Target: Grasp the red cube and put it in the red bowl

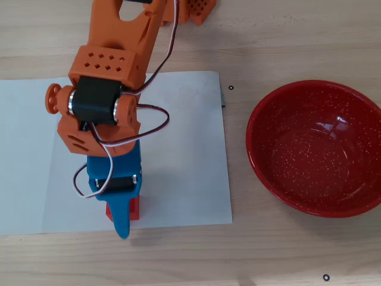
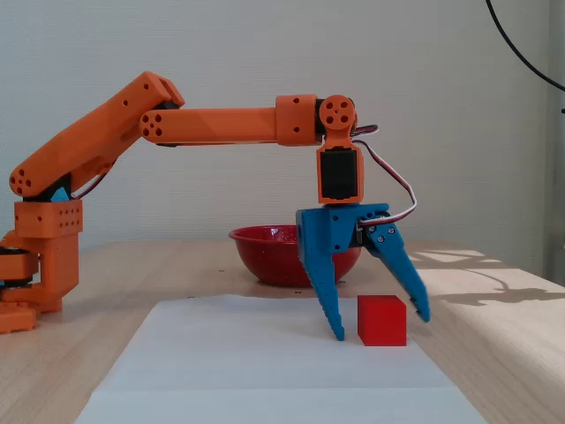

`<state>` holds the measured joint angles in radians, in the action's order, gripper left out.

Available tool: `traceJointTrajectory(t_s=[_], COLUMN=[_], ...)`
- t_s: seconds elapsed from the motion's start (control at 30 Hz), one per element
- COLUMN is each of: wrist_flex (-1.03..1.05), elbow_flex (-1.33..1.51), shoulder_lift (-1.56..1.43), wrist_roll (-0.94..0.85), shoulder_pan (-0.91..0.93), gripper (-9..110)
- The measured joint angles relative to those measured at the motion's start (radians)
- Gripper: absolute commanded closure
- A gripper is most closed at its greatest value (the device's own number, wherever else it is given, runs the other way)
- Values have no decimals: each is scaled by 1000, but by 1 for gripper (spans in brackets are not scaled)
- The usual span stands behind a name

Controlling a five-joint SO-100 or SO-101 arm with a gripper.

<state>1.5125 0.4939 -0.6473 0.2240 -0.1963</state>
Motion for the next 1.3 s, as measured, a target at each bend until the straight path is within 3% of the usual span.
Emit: traceJointTrajectory(t_s=[0.3,0.7,1.13,1.3], wrist_flex=[0,61,250,258], elbow_flex=[0,0,101,227], shoulder_lift=[0,-9,-537,-676], wrist_roll=[-6,-17,-123,-170], shoulder_pan=[0,0,3,121], gripper=[101,101,101,101])
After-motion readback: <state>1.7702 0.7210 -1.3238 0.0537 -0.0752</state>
